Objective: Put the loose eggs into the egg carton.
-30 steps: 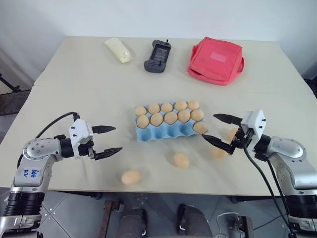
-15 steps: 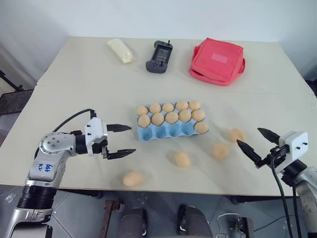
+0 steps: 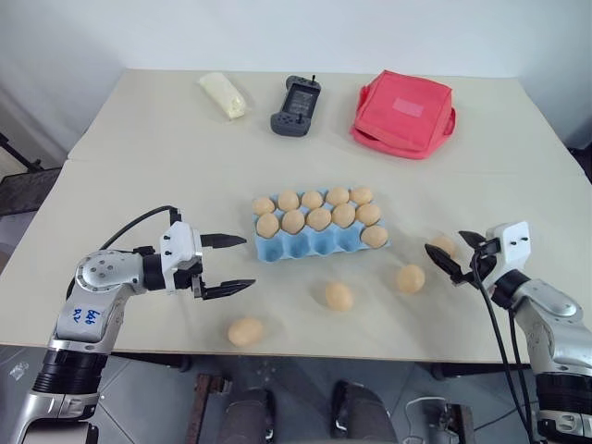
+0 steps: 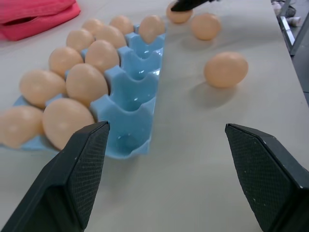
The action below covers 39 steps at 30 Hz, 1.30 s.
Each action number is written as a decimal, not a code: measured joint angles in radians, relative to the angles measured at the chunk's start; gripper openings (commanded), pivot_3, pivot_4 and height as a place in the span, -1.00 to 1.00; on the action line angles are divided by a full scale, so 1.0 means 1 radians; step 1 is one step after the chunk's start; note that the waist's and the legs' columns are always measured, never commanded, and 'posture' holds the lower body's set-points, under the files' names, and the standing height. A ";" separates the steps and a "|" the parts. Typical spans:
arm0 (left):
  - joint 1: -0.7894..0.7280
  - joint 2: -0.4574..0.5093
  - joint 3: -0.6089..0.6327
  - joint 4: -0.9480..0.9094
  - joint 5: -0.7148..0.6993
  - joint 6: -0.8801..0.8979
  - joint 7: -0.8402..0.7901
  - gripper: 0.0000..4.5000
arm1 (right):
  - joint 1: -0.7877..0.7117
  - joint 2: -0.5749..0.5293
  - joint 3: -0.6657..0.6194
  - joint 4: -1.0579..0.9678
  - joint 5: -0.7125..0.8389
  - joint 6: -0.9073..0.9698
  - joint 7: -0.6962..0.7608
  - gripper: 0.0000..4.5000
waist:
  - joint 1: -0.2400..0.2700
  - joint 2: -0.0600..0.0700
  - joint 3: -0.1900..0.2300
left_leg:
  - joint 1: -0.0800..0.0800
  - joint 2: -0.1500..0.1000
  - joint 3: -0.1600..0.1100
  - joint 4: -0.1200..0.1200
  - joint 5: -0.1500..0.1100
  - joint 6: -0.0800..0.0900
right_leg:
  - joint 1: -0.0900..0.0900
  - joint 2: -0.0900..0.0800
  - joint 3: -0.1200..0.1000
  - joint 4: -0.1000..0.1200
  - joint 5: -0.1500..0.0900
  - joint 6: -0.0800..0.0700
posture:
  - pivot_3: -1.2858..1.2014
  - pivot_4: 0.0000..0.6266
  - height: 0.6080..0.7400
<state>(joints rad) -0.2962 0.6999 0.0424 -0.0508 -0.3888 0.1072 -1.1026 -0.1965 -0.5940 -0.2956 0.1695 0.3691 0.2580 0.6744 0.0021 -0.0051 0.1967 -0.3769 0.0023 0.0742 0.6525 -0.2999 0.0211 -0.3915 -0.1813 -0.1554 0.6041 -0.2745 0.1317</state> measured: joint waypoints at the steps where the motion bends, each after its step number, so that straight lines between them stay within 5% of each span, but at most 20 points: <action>1: 0.001 0.000 0.002 -0.007 0.000 0.002 0.002 0.84 | -0.002 0.000 0.011 0.011 -0.003 -0.004 0.011 0.60 | -0.001 0.000 0.000 | 0.000 0.000 0.000 0.000 0.000 0.000 | 0.000 0.000 0.000 -0.001 0.000 0.001 | 0.03 -0.52 1.00; 5: 0.002 0.000 0.018 -0.015 -0.001 0.002 0.010 0.84 | -0.022 0.003 0.019 0.017 -0.005 -0.025 0.038 0.00 | -0.005 0.000 0.000 | 0.000 0.000 0.002 0.000 0.000 0.000 | 0.000 0.000 0.000 -0.003 0.001 0.001 | 0.03 -0.52 1.00; 19: 0.036 0.001 0.059 0.022 0.002 0.002 0.040 0.84 | -0.189 0.066 0.225 -0.246 0.040 0.111 0.087 0.00 | 0.001 0.001 0.001 | -0.002 0.001 0.000 0.000 -0.001 0.000 | -0.001 0.000 -0.001 -0.002 0.002 0.001 | 0.03 -0.52 1.00; 27: 0.068 0.001 0.073 0.017 0.001 0.005 0.066 0.84 | -0.189 0.096 0.272 -0.250 0.029 0.113 0.093 0.99 | -0.004 0.001 0.001 | -0.006 0.000 0.000 0.001 -0.002 0.001 | -0.002 0.001 -0.002 -0.007 0.003 0.004 | 0.03 -0.52 1.00; 33: 0.069 -0.013 0.074 0.013 -0.001 0.013 0.083 0.84 | -0.132 0.001 0.194 -0.330 0.066 0.114 0.143 0.99 | 0.004 0.001 0.001 | -0.009 0.000 -0.002 0.004 -0.002 0.002 | -0.002 0.001 -0.003 -0.008 0.003 0.004 | 0.03 -0.52 1.00; 39: 0.033 -0.016 0.062 0.034 0.002 0.008 0.074 0.84 | 0.087 -0.152 0.047 -0.333 0.075 0.029 0.283 0.99 | 0.023 0.001 0.001 | -0.010 -0.002 0.003 0.006 -0.003 0.004 | -0.002 0.001 -0.003 -0.010 0.004 0.005 | 0.03 -0.52 1.00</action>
<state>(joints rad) -0.2629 0.6840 0.1040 -0.0170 -0.3867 0.1155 -1.0290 -0.1094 -0.7458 -0.2485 -0.1631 0.4440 0.2868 0.9571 0.0251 -0.0038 0.1975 -0.3872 0.0001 0.0768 0.6584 -0.3030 0.0247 -0.3934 -0.1802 -0.1584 0.5945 -0.2710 0.1365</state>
